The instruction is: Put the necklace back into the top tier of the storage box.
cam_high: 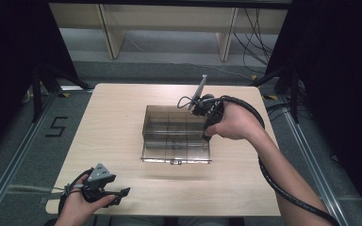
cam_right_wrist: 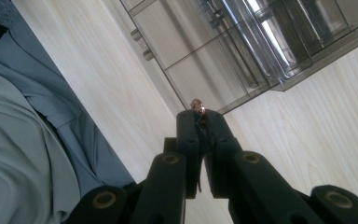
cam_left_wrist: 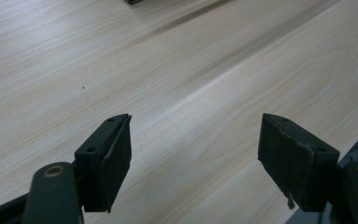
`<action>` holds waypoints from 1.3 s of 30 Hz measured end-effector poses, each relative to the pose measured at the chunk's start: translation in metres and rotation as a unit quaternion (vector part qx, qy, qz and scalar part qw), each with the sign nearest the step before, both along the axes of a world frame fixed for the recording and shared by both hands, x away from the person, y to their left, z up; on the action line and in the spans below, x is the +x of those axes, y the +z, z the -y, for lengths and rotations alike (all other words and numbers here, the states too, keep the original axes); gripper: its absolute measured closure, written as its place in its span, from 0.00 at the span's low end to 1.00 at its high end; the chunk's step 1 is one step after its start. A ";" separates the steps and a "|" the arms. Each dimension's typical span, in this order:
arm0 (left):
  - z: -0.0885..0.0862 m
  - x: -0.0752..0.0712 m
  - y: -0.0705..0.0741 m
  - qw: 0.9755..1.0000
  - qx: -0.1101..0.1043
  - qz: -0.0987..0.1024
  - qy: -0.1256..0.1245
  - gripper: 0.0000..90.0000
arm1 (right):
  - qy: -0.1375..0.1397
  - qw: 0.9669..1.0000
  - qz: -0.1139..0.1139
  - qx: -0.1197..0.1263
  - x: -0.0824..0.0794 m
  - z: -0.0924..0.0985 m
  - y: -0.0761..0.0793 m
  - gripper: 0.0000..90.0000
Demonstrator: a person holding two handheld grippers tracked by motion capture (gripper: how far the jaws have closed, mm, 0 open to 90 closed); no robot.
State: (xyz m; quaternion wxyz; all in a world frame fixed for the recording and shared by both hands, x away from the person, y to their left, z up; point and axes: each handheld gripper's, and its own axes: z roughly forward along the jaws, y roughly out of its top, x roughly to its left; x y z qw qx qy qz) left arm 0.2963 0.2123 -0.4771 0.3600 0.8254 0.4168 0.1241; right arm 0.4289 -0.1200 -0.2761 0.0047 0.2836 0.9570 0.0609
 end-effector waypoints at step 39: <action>-0.001 0.000 0.001 1.000 0.002 -0.004 -0.009 0.29 | -0.005 1.000 0.004 -0.005 0.014 -0.010 -0.008 0.96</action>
